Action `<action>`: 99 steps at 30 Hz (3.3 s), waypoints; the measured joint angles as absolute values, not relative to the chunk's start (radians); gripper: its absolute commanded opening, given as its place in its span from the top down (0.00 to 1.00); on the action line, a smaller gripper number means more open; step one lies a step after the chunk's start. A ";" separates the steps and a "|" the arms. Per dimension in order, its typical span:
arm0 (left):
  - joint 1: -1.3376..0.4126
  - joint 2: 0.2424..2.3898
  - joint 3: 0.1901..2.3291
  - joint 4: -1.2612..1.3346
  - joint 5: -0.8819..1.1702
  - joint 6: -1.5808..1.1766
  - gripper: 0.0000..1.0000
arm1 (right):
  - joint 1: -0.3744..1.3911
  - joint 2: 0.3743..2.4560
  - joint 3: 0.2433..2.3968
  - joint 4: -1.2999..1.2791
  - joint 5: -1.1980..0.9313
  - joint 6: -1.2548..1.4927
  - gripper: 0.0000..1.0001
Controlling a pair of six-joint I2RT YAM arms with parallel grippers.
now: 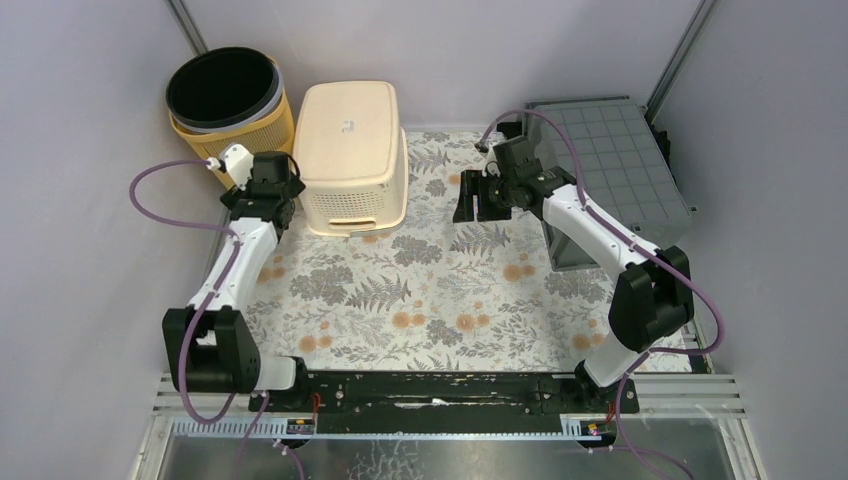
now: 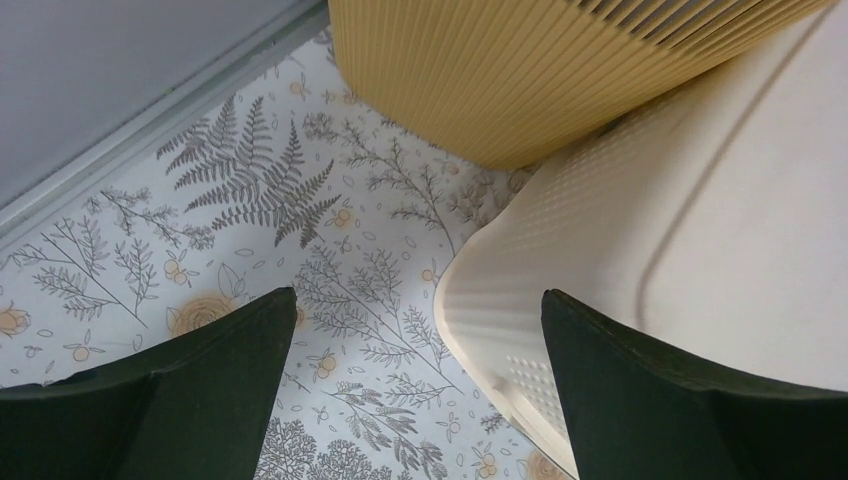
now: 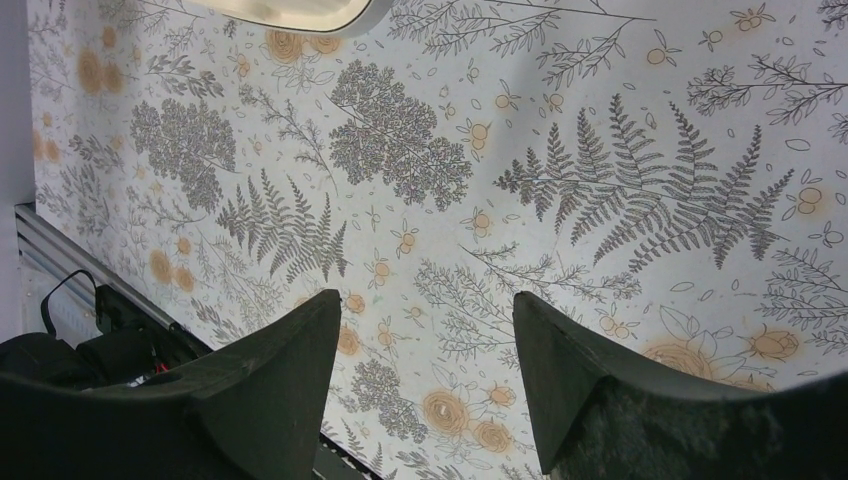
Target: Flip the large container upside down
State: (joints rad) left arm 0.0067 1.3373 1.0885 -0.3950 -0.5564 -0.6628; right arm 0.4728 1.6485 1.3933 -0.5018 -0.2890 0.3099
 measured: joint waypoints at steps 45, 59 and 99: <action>-0.465 2.056 1.631 -0.149 -0.085 -0.509 0.00 | 0.413 1.373 1.330 -0.672 -0.034 0.302 0.23; -0.479 1.554 1.401 -0.140 0.018 -0.493 0.00 | 0.411 1.441 1.280 -0.620 -0.020 0.343 0.24; -0.468 0.643 1.264 -0.838 0.024 -0.563 0.00 | 0.288 1.924 1.401 -0.199 -0.223 0.449 0.17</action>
State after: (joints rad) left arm -0.4683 0.6426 1.2640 -0.8375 0.0242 -0.5632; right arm 0.2882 1.9236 1.4010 -0.1993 -0.2230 0.4492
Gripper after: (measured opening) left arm 0.998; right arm 0.760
